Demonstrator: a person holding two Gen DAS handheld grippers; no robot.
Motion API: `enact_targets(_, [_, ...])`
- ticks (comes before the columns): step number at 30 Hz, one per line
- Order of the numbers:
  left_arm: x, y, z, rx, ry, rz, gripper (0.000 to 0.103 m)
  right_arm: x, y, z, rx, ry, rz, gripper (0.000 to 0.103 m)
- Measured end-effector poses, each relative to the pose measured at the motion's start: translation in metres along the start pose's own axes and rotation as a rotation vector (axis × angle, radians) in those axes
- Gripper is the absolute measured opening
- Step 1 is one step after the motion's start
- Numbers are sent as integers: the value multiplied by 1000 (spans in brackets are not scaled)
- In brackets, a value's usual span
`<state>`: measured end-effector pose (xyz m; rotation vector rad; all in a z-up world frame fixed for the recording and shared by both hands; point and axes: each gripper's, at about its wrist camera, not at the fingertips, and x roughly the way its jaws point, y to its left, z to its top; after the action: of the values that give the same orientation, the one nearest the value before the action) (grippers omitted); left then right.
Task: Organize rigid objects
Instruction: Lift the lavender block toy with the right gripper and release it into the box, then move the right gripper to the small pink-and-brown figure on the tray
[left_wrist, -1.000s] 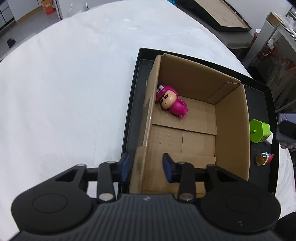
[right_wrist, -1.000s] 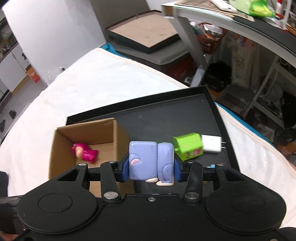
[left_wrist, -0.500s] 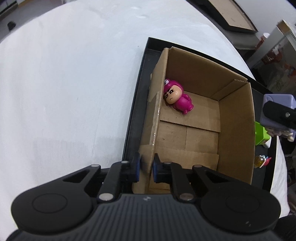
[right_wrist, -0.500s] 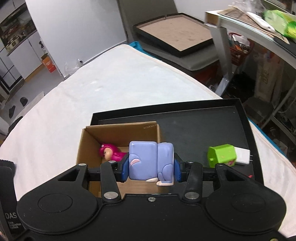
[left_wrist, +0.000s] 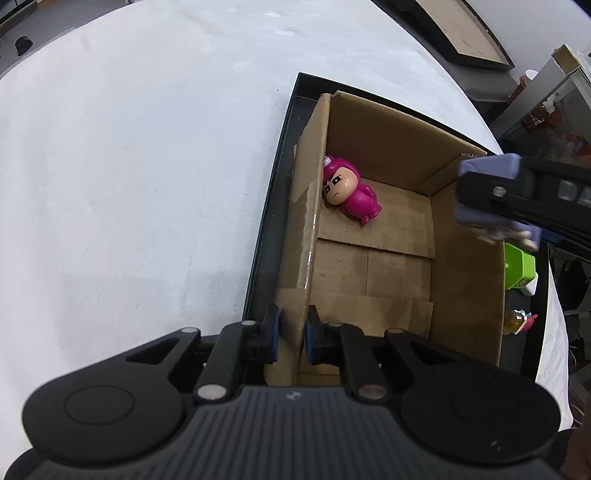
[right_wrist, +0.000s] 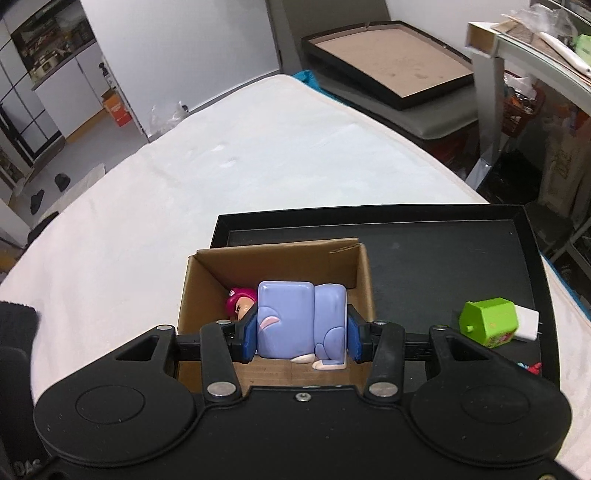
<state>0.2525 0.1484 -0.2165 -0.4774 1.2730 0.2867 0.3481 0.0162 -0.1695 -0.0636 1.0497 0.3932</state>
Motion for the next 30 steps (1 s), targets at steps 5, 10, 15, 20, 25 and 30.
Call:
enact_targets(5, [0,3,2,0,6,-7,13,14,7,1,-21,20,-4,44])
enact_targets(10, [0,2,3,6,8,-2,13,17,10,5,-41,-2,-46,46])
enact_targets(15, [-3,-2,3,22,-13,4,16,8,3,6,-32,-18,-41,48])
enact_targets(20, [-6,-4,2,30,-20,20,16,-5,-6,0,-10,-28,-36,54])
enact_targets(25, [-13,-10,-2,60,-47,53,16,-20,-21,-4,34,-43,-48,56])
enact_targets(30, [-21,-14,-3,59,-53,79,18,-31,-36,-8,73,-51,-120,64])
